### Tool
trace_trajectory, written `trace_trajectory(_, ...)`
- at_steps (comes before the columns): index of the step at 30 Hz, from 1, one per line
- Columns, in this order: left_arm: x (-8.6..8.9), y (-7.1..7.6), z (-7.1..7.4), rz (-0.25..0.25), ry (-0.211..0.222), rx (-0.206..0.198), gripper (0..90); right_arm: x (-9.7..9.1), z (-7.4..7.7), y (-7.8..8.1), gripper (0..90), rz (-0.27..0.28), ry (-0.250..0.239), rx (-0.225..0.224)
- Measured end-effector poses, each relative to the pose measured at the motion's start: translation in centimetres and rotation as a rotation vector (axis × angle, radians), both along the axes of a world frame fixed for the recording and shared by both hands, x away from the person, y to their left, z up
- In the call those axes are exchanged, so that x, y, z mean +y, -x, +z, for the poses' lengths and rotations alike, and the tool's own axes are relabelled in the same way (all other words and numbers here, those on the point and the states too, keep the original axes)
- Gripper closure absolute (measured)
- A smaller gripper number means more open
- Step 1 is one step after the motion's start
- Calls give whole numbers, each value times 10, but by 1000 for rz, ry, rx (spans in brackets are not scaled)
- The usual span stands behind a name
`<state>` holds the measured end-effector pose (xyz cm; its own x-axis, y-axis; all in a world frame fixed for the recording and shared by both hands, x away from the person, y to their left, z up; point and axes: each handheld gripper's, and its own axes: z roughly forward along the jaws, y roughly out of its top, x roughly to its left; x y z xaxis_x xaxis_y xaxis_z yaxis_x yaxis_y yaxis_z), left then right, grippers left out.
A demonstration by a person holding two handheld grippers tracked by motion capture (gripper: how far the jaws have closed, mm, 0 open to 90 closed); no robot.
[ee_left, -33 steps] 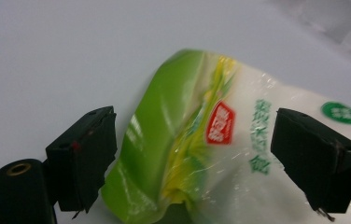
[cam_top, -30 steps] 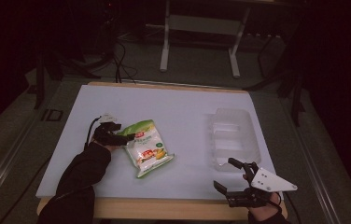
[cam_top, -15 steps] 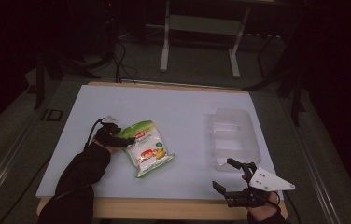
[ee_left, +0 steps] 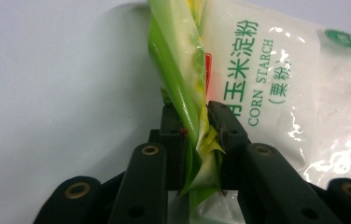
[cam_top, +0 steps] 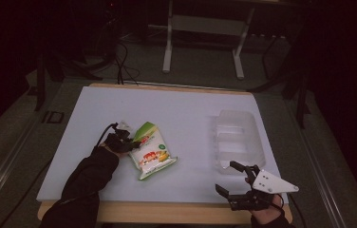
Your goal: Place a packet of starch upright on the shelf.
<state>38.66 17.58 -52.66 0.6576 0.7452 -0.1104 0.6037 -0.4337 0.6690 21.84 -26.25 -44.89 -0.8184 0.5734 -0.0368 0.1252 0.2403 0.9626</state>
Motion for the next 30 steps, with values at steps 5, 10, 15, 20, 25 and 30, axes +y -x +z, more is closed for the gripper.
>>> trace_trajectory(5, 1, 3, 7, 7, 18, -22, 801, -2, 1, -1, 135, -10, -9, 4)
trace_trajectory(10, 0, 11, 33, -7, 59, -74, 815, -4, 2, 0, 172, -5, -6, -8)
trace_trajectory(15, -7, 20, 57, -48, 73, -116, 818, -5, 4, 1, 199, -17, -6, -35)
trace_trajectory(20, -16, 31, 74, -85, 82, -139, 823, -8, 5, 0, 203, -31, -28, -22)
trace_trajectory(25, -22, 41, 86, -124, 92, -163, 828, -10, 5, -1, 187, -56, -33, -10)
trace_trajectory(30, -30, 49, 95, -164, 106, -180, 830, -9, 4, -2, 187, -62, -23, -8)
